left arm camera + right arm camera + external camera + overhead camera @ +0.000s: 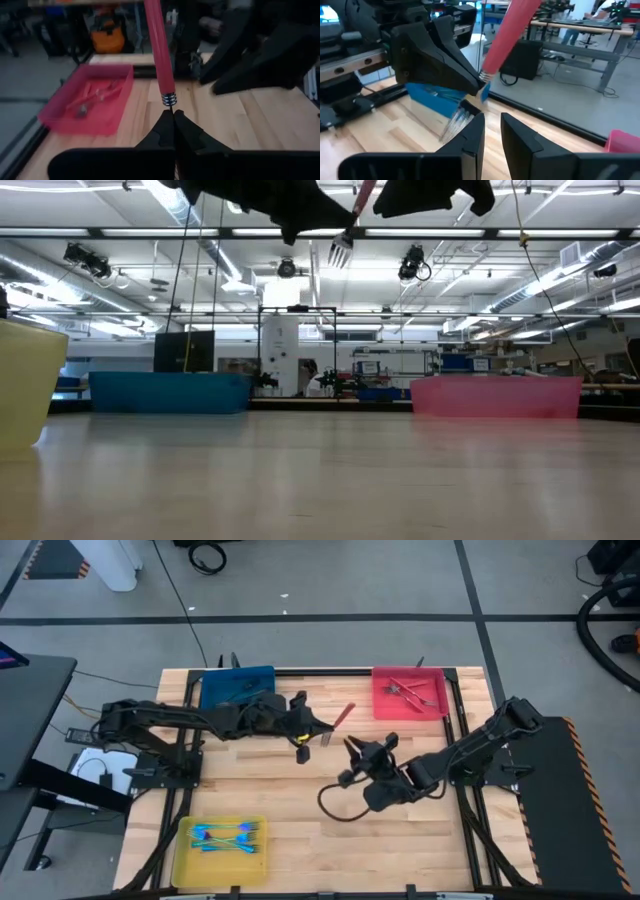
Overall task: Sort silverware by color (type)
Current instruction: Put the pink fork into the pink bin
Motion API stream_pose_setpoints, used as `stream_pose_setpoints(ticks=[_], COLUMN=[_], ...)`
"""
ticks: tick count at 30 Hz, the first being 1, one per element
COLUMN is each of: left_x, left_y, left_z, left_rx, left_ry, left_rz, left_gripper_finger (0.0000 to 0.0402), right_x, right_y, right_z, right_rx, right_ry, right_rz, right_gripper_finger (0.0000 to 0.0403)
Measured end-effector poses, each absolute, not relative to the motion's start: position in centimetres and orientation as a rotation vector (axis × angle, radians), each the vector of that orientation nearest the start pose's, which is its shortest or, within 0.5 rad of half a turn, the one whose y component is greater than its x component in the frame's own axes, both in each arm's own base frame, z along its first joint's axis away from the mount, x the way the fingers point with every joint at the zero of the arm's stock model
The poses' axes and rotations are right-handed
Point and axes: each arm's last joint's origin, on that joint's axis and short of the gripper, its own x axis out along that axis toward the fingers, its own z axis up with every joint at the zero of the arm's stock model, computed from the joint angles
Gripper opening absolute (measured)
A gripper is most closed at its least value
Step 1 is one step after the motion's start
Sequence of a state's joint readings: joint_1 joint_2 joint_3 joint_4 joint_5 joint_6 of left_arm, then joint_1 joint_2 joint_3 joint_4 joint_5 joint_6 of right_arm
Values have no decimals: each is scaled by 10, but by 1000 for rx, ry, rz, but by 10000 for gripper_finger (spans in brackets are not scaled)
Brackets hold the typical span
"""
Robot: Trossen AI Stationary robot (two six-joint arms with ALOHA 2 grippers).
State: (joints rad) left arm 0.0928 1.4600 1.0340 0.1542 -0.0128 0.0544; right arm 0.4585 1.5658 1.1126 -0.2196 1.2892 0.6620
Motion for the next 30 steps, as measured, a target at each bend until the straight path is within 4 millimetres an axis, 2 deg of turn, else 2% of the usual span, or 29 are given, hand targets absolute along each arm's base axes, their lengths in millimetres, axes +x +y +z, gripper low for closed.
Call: stream_pose_setpoints(ticks=[7, 11, 16, 19, 26, 30], left_x=[336, 338, 338, 339, 340, 342], left_y=[30, 30, 30, 27, 14, 5], left_z=[287, 285, 285, 286, 288, 289], left_rx=[75, 85, 88, 87, 133, 140], left_ry=[278, 283, 280, 260, 241, 214], left_rz=[87, 86, 85, 60, 2, -25], left_gripper_finger=[2, 2, 1, 1, 0, 0], right_x=[310, 308, 292, 280, 252, 245], right_y=[111, 114, 115, 111, 95, 93], right_z=[269, 276, 299, 311, 328, 334], right_rx=[83, 27, -27, -55, -80, -72], right_ry=[175, 232, 322, 353, 416, 402], right_rz=[-875, -781, -526, -437, -416, -406], right_gripper_finger=[71, 71, 71, 71, 71, 71])
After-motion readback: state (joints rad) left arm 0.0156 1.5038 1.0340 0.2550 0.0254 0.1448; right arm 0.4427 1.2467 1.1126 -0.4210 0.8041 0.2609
